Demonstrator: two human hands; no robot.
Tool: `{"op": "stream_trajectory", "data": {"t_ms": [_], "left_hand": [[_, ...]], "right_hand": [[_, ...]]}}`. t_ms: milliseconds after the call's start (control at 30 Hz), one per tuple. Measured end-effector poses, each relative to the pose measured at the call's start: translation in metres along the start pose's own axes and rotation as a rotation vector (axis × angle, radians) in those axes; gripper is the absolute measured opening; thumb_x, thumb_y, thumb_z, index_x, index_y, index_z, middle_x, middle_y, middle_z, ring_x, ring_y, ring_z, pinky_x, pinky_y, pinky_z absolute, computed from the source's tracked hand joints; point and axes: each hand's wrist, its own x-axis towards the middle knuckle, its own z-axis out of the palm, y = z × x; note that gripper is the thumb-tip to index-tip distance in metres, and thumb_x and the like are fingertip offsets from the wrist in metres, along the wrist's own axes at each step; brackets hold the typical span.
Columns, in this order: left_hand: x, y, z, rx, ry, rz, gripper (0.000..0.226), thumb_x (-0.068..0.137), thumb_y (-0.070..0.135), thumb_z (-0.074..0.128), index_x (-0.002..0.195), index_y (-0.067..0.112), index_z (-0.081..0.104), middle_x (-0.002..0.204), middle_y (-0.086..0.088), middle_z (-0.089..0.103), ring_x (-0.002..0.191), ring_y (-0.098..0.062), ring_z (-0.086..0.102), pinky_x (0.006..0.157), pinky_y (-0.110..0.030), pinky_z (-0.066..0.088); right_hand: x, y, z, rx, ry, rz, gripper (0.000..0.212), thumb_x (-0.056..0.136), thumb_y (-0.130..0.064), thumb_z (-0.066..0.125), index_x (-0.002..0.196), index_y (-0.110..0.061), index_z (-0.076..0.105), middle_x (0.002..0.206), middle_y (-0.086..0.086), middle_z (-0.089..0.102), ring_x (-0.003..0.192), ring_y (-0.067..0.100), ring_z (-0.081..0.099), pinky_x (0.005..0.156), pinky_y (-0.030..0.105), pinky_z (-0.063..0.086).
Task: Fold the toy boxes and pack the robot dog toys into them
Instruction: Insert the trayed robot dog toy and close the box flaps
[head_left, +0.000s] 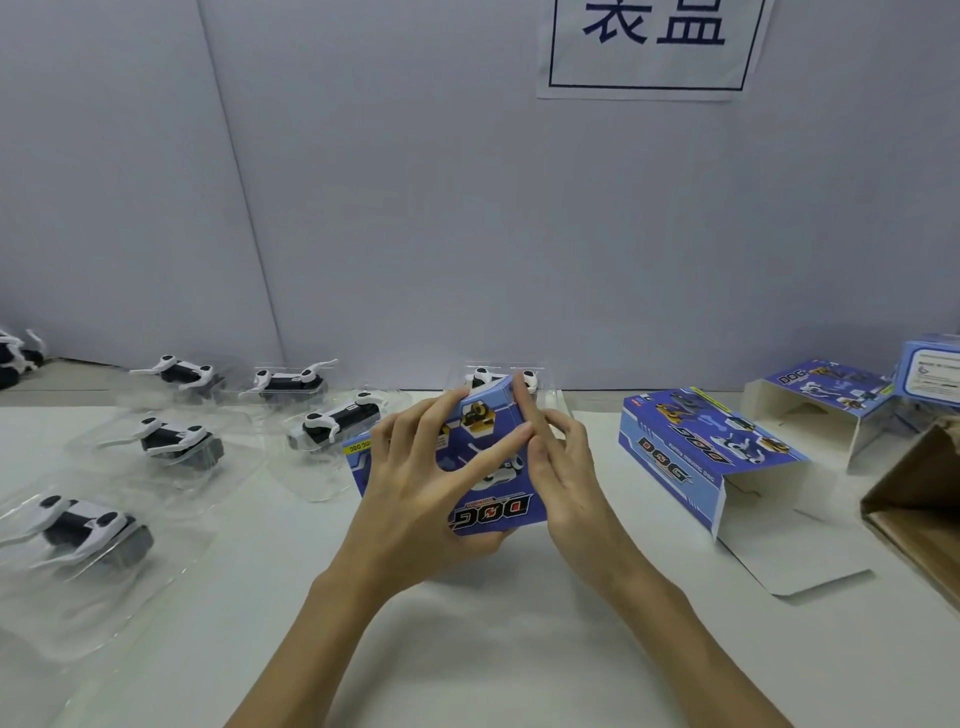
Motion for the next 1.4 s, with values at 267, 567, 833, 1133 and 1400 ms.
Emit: {"op": "stream_trajectory", "data": {"t_ms": [267, 567, 833, 1133, 1400], "left_hand": [[0.007, 0.015, -0.008, -0.063, 0.111, -0.265, 0.098, 0.071, 0.078, 0.072, 0.155, 0.038, 0.042, 0.148, -0.013, 0.041, 0.137, -0.03, 0.041, 0.107, -0.046, 0.036], [0.006, 0.016, -0.009, -0.029, 0.09, -0.241, 0.093, 0.078, 0.083, 0.06, 0.156, 0.037, 0.039, 0.148, -0.014, 0.036, 0.136, -0.032, 0.039, 0.107, -0.046, 0.035], [0.008, 0.013, -0.01, -0.063, 0.068, -0.217, 0.088, 0.079, 0.081, 0.061, 0.155, 0.046, 0.035, 0.149, -0.015, 0.037, 0.138, -0.034, 0.038, 0.105, -0.049, 0.037], [0.02, 0.029, -0.019, -0.221, 0.153, -0.236, 0.063, 0.08, 0.072, 0.07, 0.125, 0.032, 0.053, 0.155, -0.017, 0.034, 0.141, -0.024, 0.037, 0.102, -0.054, 0.045], [0.023, 0.031, -0.017, -0.242, 0.211, -0.311, 0.062, 0.071, 0.055, 0.083, 0.12, 0.031, 0.053, 0.148, -0.017, 0.036, 0.139, -0.032, 0.039, 0.098, -0.057, 0.043]], "right_hand": [[0.0, -0.014, -0.008, 0.102, 0.091, -0.104, 0.043, 0.102, -0.028, 0.055, 0.145, -0.032, 0.059, 0.146, -0.008, 0.055, 0.142, 0.018, 0.049, 0.082, 0.031, 0.063], [-0.001, -0.008, -0.008, -0.171, 0.077, -0.222, 0.049, 0.099, -0.051, 0.054, 0.145, -0.062, 0.045, 0.153, -0.023, 0.039, 0.148, 0.009, 0.037, 0.078, 0.022, 0.062], [-0.004, -0.01, -0.005, 0.041, 0.042, -0.159, 0.047, 0.104, -0.041, 0.048, 0.151, -0.038, 0.051, 0.153, -0.011, 0.049, 0.147, 0.022, 0.044, 0.086, 0.041, 0.064], [-0.005, -0.018, -0.007, -0.035, 0.051, -0.177, 0.044, 0.103, -0.037, 0.051, 0.146, -0.028, 0.059, 0.149, -0.005, 0.05, 0.146, 0.023, 0.042, 0.085, 0.041, 0.065], [-0.005, -0.023, 0.006, -0.197, 0.079, -0.199, 0.043, 0.106, -0.052, 0.039, 0.149, -0.056, 0.046, 0.161, -0.022, 0.029, 0.144, 0.0, 0.039, 0.083, 0.026, 0.063]]}}
